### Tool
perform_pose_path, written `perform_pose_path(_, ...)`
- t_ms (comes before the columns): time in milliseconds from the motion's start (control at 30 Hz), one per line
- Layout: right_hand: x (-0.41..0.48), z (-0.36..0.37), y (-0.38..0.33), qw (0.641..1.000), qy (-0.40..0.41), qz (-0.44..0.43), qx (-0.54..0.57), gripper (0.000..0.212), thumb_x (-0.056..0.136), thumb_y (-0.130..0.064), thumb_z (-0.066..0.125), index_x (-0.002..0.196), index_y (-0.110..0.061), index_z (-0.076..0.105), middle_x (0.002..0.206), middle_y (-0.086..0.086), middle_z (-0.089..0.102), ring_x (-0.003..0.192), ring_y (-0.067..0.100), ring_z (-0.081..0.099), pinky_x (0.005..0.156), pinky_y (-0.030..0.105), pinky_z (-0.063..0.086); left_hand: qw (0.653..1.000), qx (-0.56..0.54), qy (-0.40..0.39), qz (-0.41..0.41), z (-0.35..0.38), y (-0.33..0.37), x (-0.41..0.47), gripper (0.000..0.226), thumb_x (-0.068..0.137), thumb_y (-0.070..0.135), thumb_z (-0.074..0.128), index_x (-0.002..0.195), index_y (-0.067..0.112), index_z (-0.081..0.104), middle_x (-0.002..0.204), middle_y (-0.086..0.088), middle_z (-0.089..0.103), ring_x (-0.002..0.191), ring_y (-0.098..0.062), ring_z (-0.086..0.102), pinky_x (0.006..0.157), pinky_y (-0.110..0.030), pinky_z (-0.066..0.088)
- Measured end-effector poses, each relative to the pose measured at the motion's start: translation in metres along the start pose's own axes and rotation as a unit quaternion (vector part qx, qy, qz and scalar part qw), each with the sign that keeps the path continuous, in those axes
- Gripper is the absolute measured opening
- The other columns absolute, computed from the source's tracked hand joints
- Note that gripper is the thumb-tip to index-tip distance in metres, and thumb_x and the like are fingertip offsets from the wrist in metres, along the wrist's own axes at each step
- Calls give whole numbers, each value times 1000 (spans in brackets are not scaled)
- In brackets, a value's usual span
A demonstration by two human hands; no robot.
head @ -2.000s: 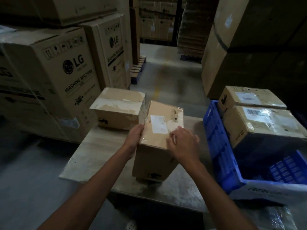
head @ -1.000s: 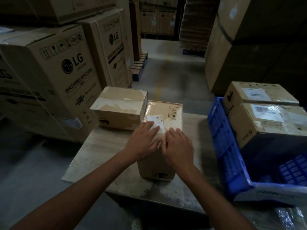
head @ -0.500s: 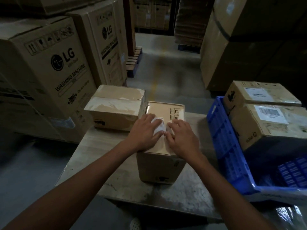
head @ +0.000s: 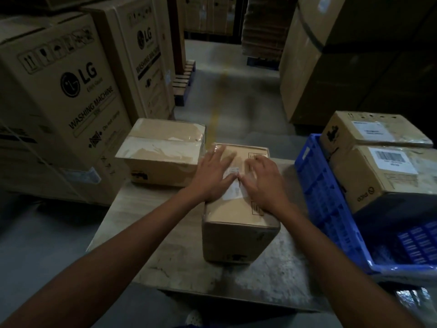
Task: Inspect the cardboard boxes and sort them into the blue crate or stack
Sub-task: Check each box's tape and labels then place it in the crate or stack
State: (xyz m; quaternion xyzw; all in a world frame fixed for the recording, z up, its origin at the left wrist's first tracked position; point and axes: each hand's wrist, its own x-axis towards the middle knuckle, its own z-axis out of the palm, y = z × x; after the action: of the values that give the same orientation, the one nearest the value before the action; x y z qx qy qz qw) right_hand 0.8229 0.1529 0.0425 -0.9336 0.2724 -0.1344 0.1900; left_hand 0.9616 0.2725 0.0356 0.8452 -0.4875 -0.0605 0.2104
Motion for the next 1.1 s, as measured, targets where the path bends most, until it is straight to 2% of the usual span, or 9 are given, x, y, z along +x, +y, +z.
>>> perform_pose_path(67, -5, 1, 1, 991, 91, 75, 71, 52, 98, -40, 57, 145, -25, 42, 149, 0, 40, 133, 17, 41, 96, 24, 32, 980, -158, 54, -105, 2, 4, -8, 65, 104, 50, 36, 160, 31, 7, 168, -1, -5, 154, -23, -9, 123, -47, 2)
perform_pose_path(100, -7, 0, 2, 978, 112, 134, 113, 50, 98, -40, 57, 144, -25, 42, 142, -1, 46, 124, 16, 49, 89, 24, 39, 938, -294, 54, -177, 0, 8, -12, 61, 105, 49, 35, 159, 29, 14, 168, -6, 8, 154, -27, 9, 121, -48, 16)
perform_pose_path(167, -10, -5, 2, 923, 65, 275, 261, 46, 100, -49, 50, 139, -24, 48, 129, 2, 59, 104, 17, 64, 73, 30, 53, 773, -574, -13, -271, 0, 11, -18, 55, 104, 55, 31, 146, 24, 46, 147, -14, 51, 127, -30, 56, 100, -44, 49)
perform_pose_path(233, -12, -15, 1, 820, -12, 353, 451, 38, 103, -55, 41, 117, -26, 61, 109, 5, 69, 92, 22, 70, 64, 34, 56, 705, -644, -43, -293, -1, 12, -23, 62, 101, 64, 27, 129, 21, 63, 119, -11, 71, 102, -28, 70, 84, -40, 56)
perform_pose_path(300, -16, -21, -2, 780, -36, 344, 521, 37, 104, -54, 39, 105, -28, 65, 103, 6, 73, 92, 26, 73, 69, 39, 58, 701, -652, -44, -286, -3, 10, -23, 65, 101, 65, 22, 123, 22, 65, 104, -6, 75, 96, -26, 72, 82, -40, 57)
perform_pose_path(433, -15, -19, -5, 786, 25, 294, 543, 47, 103, -57, 37, 118, -25, 69, 113, 5, 74, 102, 26, 72, 91, 50, 57, 690, -682, -34, -238, -15, 8, -21, 67, 102, 63, 18, 121, 20, 65, 111, -10, 75, 100, -29, 73, 81, -42, 60)
perform_pose_path(600, -10, -12, 2, 739, 135, 311, 583, 53, 102, -59, 39, 113, -16, 70, 110, 9, 73, 106, 27, 68, 89, 43, 55, 611, -744, 65, -264, -13, -11, -16, 68, 98, 64, 38, 120, 6, 63, 129, -24, 62, 119, -41, 62, 103, -54, 48)
perform_pose_path(767, -32, 28, 20, 709, 76, 333, 617, 47, 97, -47, 56, 120, -8, 68, 111, 16, 73, 102, 35, 71, 94, 54, 55, 555, -778, 25, -294, 29, -20, -39, 57, 101, 54, 41, 124, 5, 61, 139, -29, 54, 126, -43, 56, 113, -60, 37)
perform_pose_path(1100, -64, 65, 44, 730, 22, 417, 541, 28, 97, -34, 56, 87, -13, 73, 84, 12, 72, 82, 32, 66, 81, 49, 53, 617, -704, -63, -347, 79, -31, -53, 60, 104, 55, 33, 124, 9, 66, 120, -24, 68, 112, -42, 65, 104, -56, 47)
